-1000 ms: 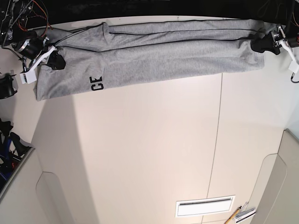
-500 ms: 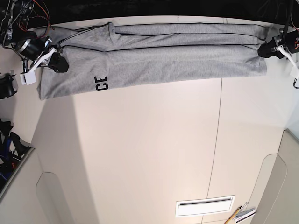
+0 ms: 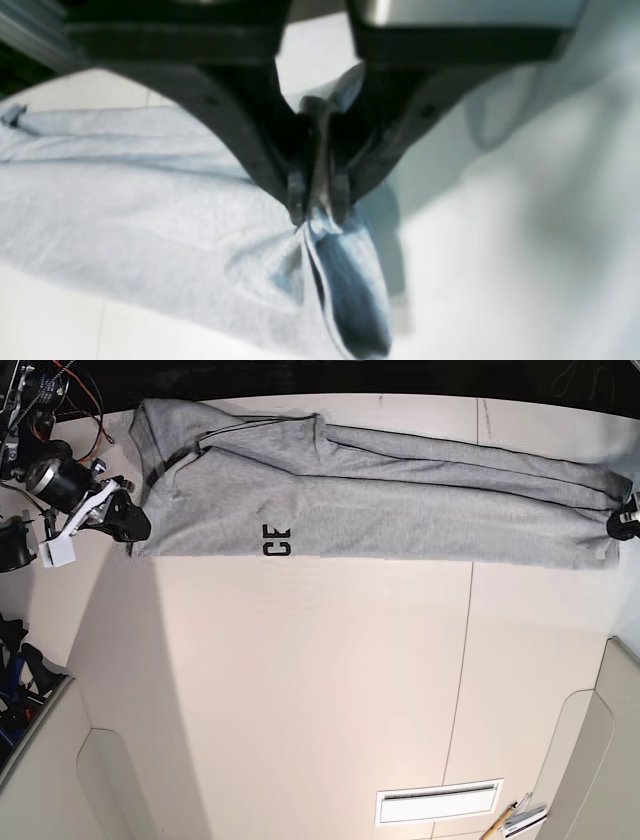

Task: Fold the T-shirt properly
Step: 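Grasp the strip's end with the left gripper and fold it toward the right gripper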

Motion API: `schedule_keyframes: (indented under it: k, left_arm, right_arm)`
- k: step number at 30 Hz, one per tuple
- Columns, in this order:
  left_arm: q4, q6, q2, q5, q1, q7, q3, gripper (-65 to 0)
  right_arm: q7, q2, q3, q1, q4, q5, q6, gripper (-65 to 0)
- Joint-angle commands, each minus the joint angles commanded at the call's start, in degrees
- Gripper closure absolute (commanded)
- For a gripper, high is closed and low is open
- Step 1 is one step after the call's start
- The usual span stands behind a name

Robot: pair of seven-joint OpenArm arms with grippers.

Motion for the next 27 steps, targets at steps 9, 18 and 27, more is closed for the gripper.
schedule_keyframes:
  k: [9,18,27]
  left_arm:
    - [26.0,0.0,2.1,-2.1,2.8,4.5,0.0,0.0]
    - [43.1,0.0,12.0,-0.4,7.8,0.7,8.9,0.0]
    - [39.3,0.0,18.1,17.8,5.4,-12.4,28.5,0.0]
  right_arm:
    - [0.0,0.0,0.0,0.0,0.0,-1.7,-0.02,-11.5]
    - [0.0,0.0,0.0,0.0,0.0,-1.8,-0.02,-11.5]
    - [-1.1,0.0,1.6,0.0,0.0,-1.4,-0.04,-31.2]
